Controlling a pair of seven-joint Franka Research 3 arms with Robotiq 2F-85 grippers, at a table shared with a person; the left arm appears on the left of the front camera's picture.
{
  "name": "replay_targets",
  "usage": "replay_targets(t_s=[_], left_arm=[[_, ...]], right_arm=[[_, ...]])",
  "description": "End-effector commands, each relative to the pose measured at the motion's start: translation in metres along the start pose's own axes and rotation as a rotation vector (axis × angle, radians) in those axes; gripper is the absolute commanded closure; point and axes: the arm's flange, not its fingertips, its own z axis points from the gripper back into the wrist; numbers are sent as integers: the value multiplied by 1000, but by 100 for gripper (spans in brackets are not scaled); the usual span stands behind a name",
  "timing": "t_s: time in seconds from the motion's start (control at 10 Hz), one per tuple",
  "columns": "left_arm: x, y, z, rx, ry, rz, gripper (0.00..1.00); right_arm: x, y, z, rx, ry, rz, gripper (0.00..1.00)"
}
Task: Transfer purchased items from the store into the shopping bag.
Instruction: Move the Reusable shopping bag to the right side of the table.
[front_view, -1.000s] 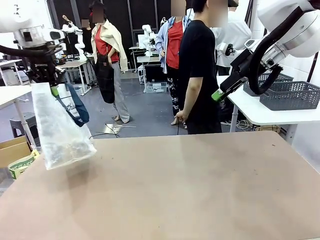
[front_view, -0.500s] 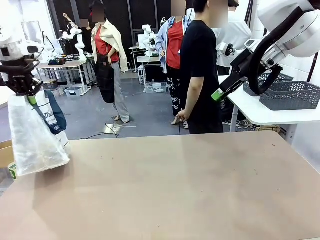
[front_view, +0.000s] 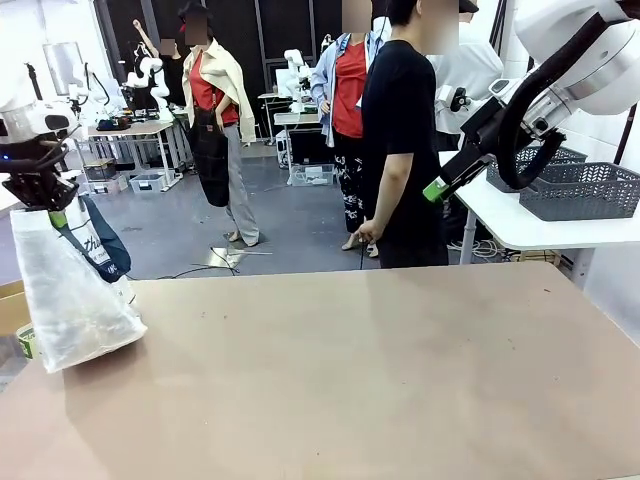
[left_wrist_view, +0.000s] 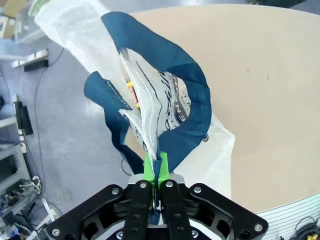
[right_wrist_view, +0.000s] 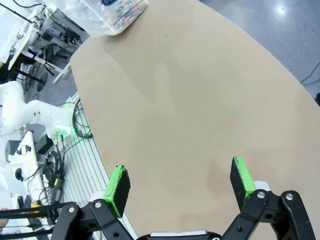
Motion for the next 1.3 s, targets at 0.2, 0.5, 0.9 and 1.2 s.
replay_targets(t_s=[0.2, 0.5, 0.9, 1.2], left_arm=[[-21, -6, -15, -27, -17, -99, 100], [-38, -8, -8, -75, -23, -168, 100], [-59, 5, -4, -110, -14, -199, 100], [-66, 8, -6, -140, 12, -237, 100]], right_arm=[[1, 0, 1, 8, 3, 5, 0], [1, 0, 1, 8, 3, 5, 0], [1, 0, 1, 8, 3, 5, 0], [1, 0, 1, 8, 3, 5, 0]])
